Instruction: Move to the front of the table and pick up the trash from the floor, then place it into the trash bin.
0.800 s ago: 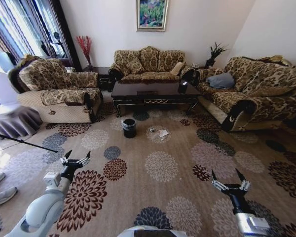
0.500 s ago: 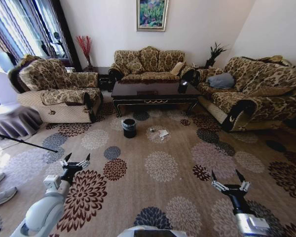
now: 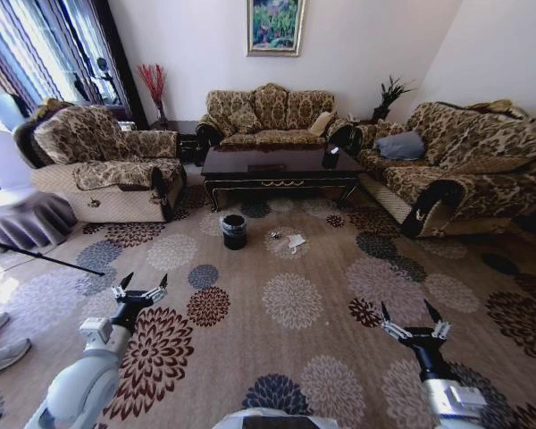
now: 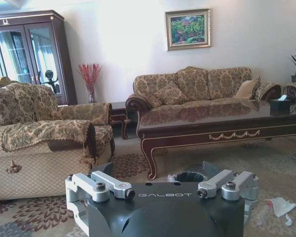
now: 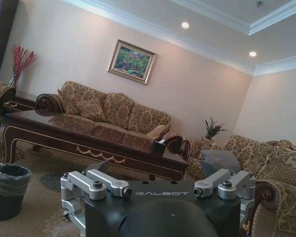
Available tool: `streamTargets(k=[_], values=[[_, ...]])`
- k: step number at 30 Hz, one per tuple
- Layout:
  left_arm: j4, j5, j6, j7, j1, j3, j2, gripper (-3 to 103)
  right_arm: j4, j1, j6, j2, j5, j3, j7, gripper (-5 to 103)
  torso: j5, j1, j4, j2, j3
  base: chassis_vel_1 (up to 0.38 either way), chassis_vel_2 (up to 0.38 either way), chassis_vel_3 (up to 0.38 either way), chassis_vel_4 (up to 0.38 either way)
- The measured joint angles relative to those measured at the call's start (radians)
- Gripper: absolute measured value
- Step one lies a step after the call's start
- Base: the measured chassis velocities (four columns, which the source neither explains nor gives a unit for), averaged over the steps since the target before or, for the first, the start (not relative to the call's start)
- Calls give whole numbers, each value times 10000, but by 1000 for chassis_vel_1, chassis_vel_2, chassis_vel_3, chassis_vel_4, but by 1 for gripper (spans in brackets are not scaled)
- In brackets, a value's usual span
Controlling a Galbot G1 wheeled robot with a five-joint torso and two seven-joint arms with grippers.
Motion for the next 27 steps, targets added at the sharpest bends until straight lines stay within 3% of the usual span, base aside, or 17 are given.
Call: streamTargets(k=[8, 10, 14, 20, 27], values=[[254, 41, -205, -24, -102, 44, -67, 100, 180, -30, -68, 23, 175, 49, 109, 100, -1, -184, 2, -397, -212, 0, 0, 0, 0], [180, 190, -456, 75, -42, 43, -239, 100, 468, -263, 178, 32, 149, 50, 32, 100, 0, -318, 1, -717, -399, 0, 0, 0, 0], [77, 330, -537, 115, -6, 75, -319, 100, 701, -265, 297, -205, 39, 73, -45, 100, -1, -415, 1, -940, -527, 0, 0, 0, 0], [-165, 783, -944, 275, 877, 76, -185, 100, 651, -103, 337, -512, 139, -21, -45, 100, 2, -554, 5, -1254, -704, 0, 0, 0, 0], [-324, 995, -1131, 350, 1318, -64, -648, 100, 385, 342, 209, -682, 6, -540, -14, 100, 0, -721, 3, -1631, -911, 0, 0, 0, 0]])
